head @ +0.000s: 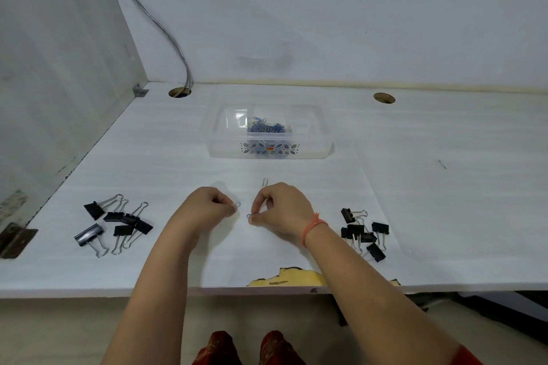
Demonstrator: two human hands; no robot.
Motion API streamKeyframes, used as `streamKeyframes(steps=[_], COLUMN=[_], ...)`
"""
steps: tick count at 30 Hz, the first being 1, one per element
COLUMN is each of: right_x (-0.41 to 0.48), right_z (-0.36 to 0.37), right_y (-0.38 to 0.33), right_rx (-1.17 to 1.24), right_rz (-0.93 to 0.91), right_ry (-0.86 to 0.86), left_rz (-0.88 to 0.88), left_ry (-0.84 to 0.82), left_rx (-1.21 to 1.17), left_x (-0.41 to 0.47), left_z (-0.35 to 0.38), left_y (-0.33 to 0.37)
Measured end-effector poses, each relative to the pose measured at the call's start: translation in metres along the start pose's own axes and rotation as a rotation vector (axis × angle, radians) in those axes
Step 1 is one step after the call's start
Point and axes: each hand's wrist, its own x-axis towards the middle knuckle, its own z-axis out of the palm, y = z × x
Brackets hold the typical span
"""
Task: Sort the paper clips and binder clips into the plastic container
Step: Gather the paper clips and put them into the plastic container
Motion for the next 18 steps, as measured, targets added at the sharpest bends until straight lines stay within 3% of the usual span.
streamKeyframes(steps=[3,5,8,12,14,18], right_x=[0.001,0.001,0.006,0.009,0.01,0.01], right_z=[0.003,0.004,0.0,-0.016,-0.021,-0.027], right_y=[-0.002,0.001,0.011,0.018,0.017,0.018], right_rx=[-0.099,-0.032,0.529,1.242,1.42,1.56], right_rz=[0.006,0.041,0.187,0.425,0.467,0.517], right_ry=[-0.032,0.002,0.12,0.1,0.088,0.105], left_rz=[-0.055,-0.087,-0.122,-0.189,-0.121,0.083], left_ry=[0.005,-0.018,-0.048,-0.031,0.045,0.254], left_rx=[-0.238,-0.338,-0.516,-0.656,-0.507,0.113], left_x=[-0.001,0.0,0.004,0.011,0.021,0.04], left_z=[0.003,0.008,0.015,0.028,0.038,0.056], left_y=[0.002,0.003,0.007,0.023,0.025,0.032])
